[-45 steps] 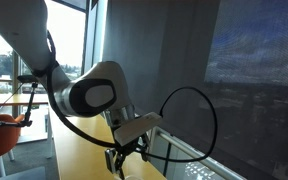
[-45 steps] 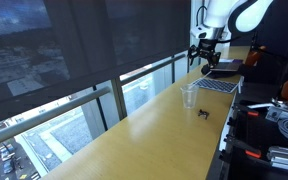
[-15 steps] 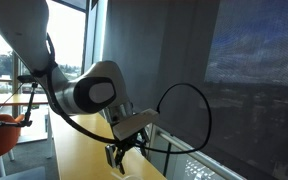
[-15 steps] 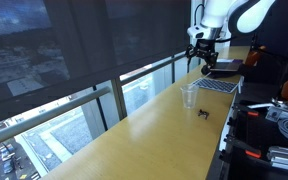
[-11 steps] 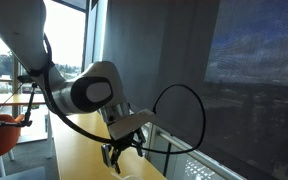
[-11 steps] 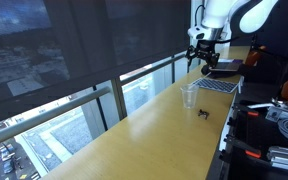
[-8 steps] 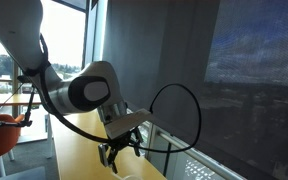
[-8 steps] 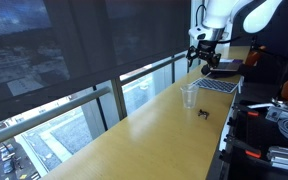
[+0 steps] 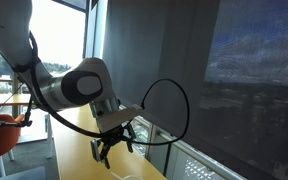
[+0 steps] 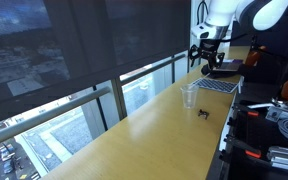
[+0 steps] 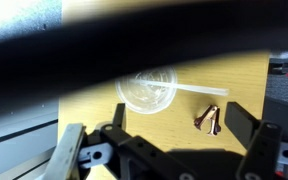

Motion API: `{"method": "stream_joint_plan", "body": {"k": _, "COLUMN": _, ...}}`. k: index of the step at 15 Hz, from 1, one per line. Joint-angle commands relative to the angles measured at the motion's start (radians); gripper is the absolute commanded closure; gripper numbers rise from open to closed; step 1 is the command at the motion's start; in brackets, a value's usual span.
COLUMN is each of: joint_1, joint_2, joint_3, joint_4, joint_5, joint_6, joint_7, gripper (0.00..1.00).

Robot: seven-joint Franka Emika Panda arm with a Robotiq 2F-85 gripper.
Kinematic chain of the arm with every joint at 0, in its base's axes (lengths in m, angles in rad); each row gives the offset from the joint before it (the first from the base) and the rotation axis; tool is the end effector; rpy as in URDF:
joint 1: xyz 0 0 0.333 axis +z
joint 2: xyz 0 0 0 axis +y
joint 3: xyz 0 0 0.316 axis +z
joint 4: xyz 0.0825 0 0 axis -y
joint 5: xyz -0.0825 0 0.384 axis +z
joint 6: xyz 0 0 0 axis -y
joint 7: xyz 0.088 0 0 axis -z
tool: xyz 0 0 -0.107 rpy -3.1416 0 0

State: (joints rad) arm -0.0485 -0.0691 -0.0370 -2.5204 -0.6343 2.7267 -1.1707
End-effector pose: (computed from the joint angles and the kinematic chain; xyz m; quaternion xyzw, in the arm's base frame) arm 0.4769 -0.0186 0.3268 0.6691 0.7133 0.0103 0.2083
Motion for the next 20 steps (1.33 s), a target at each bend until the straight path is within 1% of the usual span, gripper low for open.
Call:
{"method": "stream_joint_plan", "body": {"k": 1, "joint_1": 0.01, "joint_2": -0.069, "joint_3": 0.008, "joint_4": -0.053, "joint_5": -0.024, "joint_6": -0.035, "joint_7": 0.027, "gripper": 0.0}}
{"method": "stream_joint_plan", "body": {"k": 4, "joint_1": 0.002, "joint_2": -0.073, "joint_3": 0.002, "joint_4": -0.066, "joint_5": -0.03, "joint_6": -0.04, "joint_7": 0.024, "gripper": 0.0}}
{"method": "stream_joint_plan", "body": {"k": 9, "joint_1": -0.007, "joint_2": -0.045, "joint_3": -0.008, "joint_4": -0.045, "joint_5": -0.027, "joint_6": -0.028, "joint_7": 0.025, "gripper": 0.0}}
{"method": "stream_joint_plan", "body": {"k": 20, "joint_1": -0.005, "joint_2": 0.073, "joint_3": -0.008, "joint_4": 0.053, "joint_5": -0.049, "joint_6": -0.027, "joint_7": 0.06, "gripper": 0.0}}
